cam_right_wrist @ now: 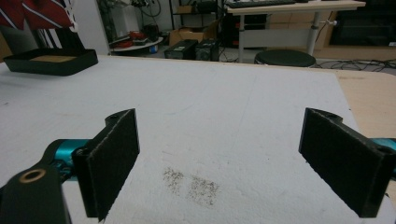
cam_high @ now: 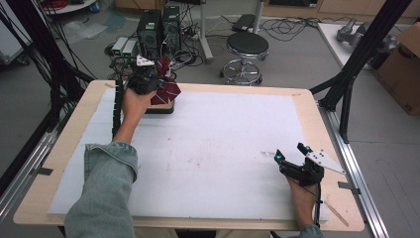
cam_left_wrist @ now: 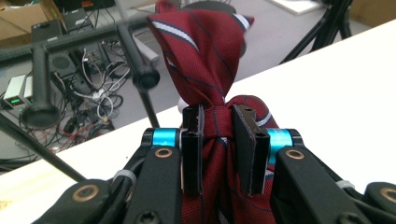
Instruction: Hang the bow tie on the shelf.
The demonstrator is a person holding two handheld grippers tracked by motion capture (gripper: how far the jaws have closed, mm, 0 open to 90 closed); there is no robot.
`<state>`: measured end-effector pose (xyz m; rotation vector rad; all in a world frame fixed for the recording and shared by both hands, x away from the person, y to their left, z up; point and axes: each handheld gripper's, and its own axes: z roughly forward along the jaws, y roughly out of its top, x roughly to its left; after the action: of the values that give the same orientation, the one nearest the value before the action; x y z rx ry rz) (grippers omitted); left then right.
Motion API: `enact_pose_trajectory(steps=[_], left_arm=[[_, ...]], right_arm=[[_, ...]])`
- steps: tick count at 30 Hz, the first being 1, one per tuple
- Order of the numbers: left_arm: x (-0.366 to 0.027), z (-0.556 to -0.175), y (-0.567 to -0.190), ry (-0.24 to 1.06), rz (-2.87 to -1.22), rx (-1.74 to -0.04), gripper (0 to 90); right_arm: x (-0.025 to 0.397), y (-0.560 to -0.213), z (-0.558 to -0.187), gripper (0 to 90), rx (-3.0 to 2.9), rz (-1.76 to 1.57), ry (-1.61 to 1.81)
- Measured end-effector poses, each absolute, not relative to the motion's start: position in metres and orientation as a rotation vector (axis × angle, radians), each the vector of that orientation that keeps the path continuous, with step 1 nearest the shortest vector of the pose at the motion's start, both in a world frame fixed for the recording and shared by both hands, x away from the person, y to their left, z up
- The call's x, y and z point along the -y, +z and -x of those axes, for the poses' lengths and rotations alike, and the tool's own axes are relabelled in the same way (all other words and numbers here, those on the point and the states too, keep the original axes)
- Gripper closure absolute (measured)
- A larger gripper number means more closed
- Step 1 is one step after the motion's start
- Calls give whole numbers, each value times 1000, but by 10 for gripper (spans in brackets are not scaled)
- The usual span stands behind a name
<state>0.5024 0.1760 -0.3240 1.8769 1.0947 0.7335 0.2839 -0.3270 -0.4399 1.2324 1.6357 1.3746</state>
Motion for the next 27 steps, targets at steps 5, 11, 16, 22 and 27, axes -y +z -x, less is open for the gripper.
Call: enact_pose_trajectory(steps=[5, 11, 16, 22, 27], left_arm=[[-180, -506, -336, 739, -1914, -1127, 736], [-181, -512, -344, 755, -1921, -1139, 728], [-182, -514, -347, 769, -1900, -1153, 613], [-190, -509, -339, 771, -1866, -1160, 508], [-200, -483, -324, 769, -1807, -1108, 475]], right_arm=[[327, -440, -284, 114, -1637, -1228, 1375], [327, -440, -284, 114, -1636, -1242, 1376], [327, -440, -284, 114, -1637, -1234, 1376], [327, -440, -284, 114, -1638, -1235, 1377], [327, -440, -284, 114, -1637, -1237, 1380]])
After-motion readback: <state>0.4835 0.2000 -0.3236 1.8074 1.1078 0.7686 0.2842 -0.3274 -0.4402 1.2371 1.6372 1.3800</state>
